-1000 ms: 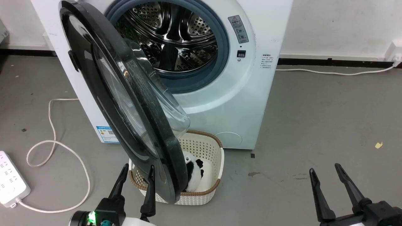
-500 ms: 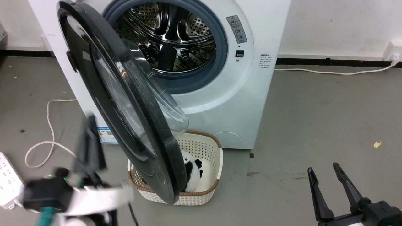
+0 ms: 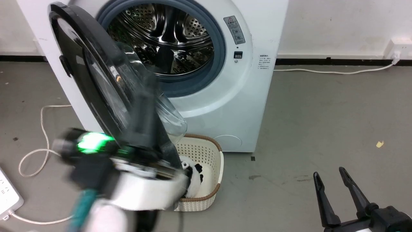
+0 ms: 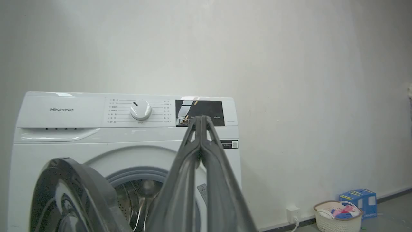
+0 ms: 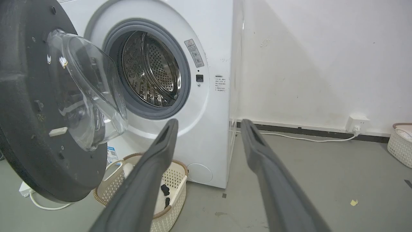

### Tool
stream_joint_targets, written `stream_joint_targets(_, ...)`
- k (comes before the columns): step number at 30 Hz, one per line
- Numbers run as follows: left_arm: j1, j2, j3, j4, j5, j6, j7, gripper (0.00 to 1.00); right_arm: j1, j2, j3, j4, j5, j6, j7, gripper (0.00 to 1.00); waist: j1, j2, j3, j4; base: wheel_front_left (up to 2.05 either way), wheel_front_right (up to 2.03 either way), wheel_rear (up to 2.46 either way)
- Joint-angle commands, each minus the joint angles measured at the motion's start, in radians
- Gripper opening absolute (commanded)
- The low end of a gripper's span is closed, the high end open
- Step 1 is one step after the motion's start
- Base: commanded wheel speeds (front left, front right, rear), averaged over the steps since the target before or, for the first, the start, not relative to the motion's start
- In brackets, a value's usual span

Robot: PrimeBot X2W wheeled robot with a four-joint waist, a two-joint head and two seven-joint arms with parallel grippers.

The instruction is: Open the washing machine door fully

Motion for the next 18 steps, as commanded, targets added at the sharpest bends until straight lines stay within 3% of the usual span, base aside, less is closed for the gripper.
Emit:
stream_joint_targets(1, 0.011, 0.001, -0.047, 0.026, -0.014, 0.0, 0.026, 0.0, -0.004, 0.005, -0.001, 0.0, 0.009, 0.001, -0.004, 1.0, 0.0, 0.0, 0.005, -0.002, 0.0, 0.0, 0.0)
stream_joint_targets(10, 0.092, 0.0, -0.233, 0.259, -0.106, 0.041, 0.104, 0.0, -0.014, 0.005, -0.003, 0.007, 0.016, 0.001, -0.004, 1.0, 0.0, 0.0, 0.03, -0.012, 0.0, 0.0, 0.0)
stream_joint_targets(18, 0.091, 0.0, -0.247, 0.479, -0.147, 0.08, 0.072, 0.0, -0.023, 0.005, 0.001, 0.012, 0.02, 0.001, -0.004, 1.0, 0.0, 0.0, 0.051, -0.01, 0.0, 0.0, 0.0)
